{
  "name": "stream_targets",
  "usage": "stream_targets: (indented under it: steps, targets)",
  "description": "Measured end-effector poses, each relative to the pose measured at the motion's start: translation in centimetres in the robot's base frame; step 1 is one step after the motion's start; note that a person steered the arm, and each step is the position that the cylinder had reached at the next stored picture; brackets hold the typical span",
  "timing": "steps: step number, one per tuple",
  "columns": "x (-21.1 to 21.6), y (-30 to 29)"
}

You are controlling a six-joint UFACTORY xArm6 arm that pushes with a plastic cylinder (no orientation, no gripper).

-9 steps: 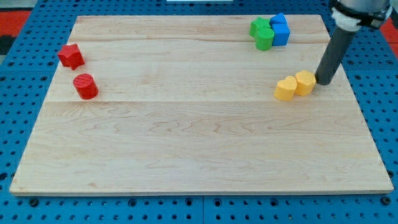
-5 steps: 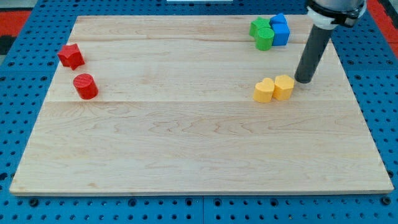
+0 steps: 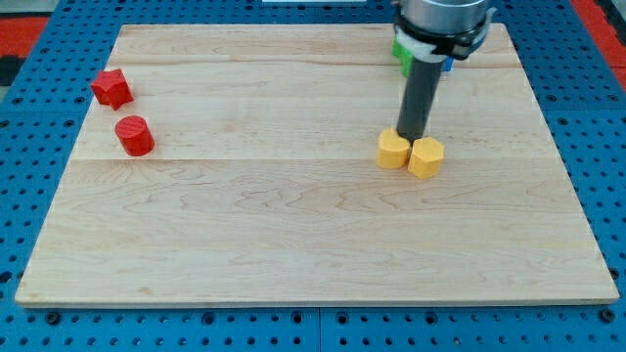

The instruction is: Push the yellow heart to the bottom center

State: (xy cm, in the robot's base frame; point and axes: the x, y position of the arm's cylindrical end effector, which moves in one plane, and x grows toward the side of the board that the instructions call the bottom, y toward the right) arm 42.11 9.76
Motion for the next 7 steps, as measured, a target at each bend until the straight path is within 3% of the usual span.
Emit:
stream_targets:
  steps: [3,5,7]
  targets:
    - [4.7,-8.3]
    - [3.4,-8.6]
    - [8.1,-11.0]
